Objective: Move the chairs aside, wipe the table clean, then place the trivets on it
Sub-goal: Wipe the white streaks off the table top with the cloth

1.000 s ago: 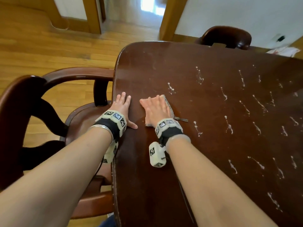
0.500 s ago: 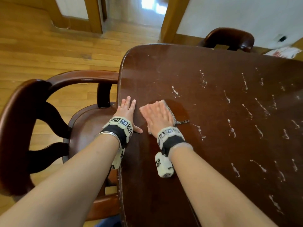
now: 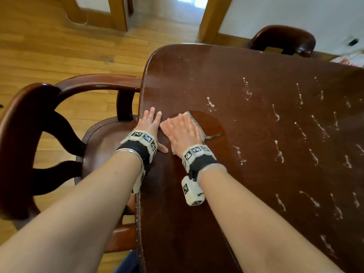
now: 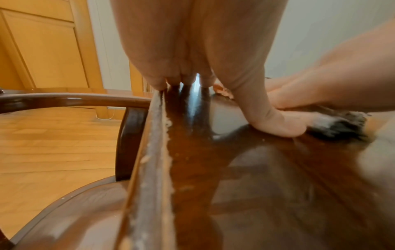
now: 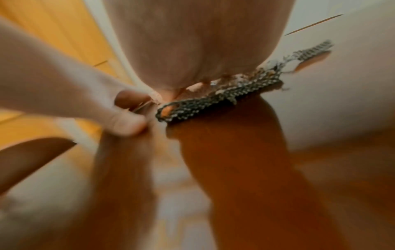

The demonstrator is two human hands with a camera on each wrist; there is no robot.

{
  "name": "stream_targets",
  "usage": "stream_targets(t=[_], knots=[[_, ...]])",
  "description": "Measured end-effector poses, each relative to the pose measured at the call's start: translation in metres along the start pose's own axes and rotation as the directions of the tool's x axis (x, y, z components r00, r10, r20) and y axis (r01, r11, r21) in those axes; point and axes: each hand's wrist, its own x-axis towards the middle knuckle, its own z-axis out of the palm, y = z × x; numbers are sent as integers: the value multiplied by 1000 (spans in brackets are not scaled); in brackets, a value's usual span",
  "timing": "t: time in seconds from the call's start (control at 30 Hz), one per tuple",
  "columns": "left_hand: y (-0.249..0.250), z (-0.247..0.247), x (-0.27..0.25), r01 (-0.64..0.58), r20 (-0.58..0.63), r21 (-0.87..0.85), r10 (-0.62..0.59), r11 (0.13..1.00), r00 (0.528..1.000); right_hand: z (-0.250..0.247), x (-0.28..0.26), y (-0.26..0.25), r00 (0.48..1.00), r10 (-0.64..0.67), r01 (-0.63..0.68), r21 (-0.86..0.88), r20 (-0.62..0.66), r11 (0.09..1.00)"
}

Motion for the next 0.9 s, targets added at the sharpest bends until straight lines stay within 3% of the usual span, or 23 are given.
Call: stream_targets(t=[0.1,0.2,0.3,0.43,0.6,0.67,0.8,0.9], knots=[[0,0,-1,10,9,-12,-10,1000,1000,8,-28,27,997,-76,79,-95,31,992],[0,0,-1,16,16,-34,-15,999,1000,-6,-25,58,994,57,-53,-52,92,997],[-1,0,-1,16,13,-41,-16,999,1000,-16,-1,47,985,155,-156,9,73,988],[0,-1,-1,12,7,-29,-12,1000,1000,-7,0,-1,997,-77,77,-84,12,993],[2,-1,-4,22,4,-45,-22,999,1000,9,-38,28,985,-165,170,-152,44,974],[2,-2,-5,26,7,-53,-26,998,1000,3,-31,40,988,-135,145,-153,77,978],[2,-1,-3,37,6,-52,-37,998,999,-10,-3,26,997,36,-34,-24,67,999],[2,0,-3,34,9,-38,-33,999,999,0,-18,14,997,-62,65,-66,43,996]])
